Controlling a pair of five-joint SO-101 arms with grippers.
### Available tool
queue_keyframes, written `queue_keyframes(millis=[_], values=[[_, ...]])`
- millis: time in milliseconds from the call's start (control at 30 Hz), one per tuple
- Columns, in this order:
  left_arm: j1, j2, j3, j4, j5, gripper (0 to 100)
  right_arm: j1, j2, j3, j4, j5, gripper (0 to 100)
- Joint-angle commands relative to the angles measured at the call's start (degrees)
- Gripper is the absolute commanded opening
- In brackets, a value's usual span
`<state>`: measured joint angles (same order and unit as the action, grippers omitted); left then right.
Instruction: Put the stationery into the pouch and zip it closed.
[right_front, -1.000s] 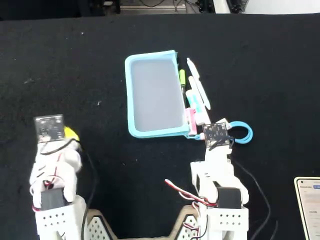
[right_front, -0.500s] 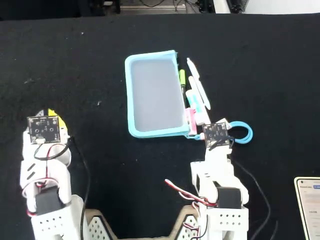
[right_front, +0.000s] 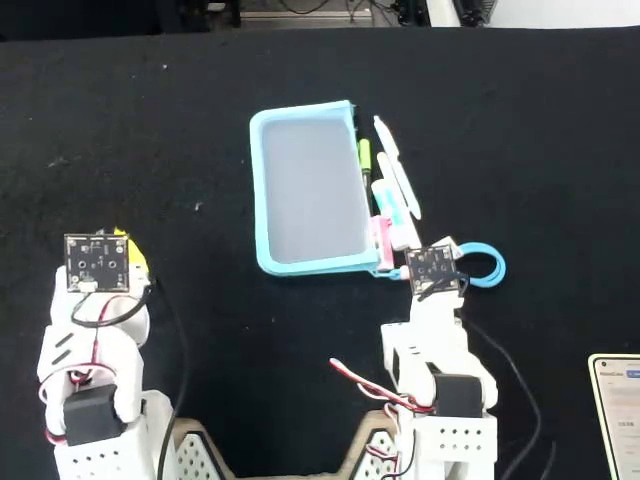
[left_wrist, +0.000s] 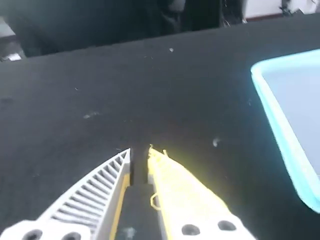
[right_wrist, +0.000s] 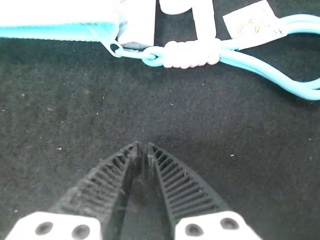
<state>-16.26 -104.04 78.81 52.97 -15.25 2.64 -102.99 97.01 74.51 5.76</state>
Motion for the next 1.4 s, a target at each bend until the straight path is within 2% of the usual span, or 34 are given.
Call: queue_keyframes(millis=[0, 267, 433, 667, 933, 1367], values=[[3.3, 4.4, -6.8, 1.9, 2.9, 13, 0.5, -5.3, -0.5, 0.4, -0.4, 1.2], [4.1, 35.3, -19.5, 1.9, 3.7, 15, 0.5, -5.3, -0.5, 0.4, -0.4, 1.2], [7.2, 53.8, -24.3, 1.7, 3.6, 16, 0.5, -5.3, -0.5, 0.4, -0.4, 1.2], [9.5, 71.8, -30.9, 1.7, 3.9, 15, 0.5, -5.3, -0.5, 0.4, -0.4, 1.2], [9.4, 78.7, -32.7, -2.2, 4.0, 15, 0.5, -5.3, -0.5, 0.4, -0.4, 1.2], [9.4, 78.9, -32.7, -2.1, 4.0, 15, 0.5, -5.3, -0.5, 0.4, -0.4, 1.2]])
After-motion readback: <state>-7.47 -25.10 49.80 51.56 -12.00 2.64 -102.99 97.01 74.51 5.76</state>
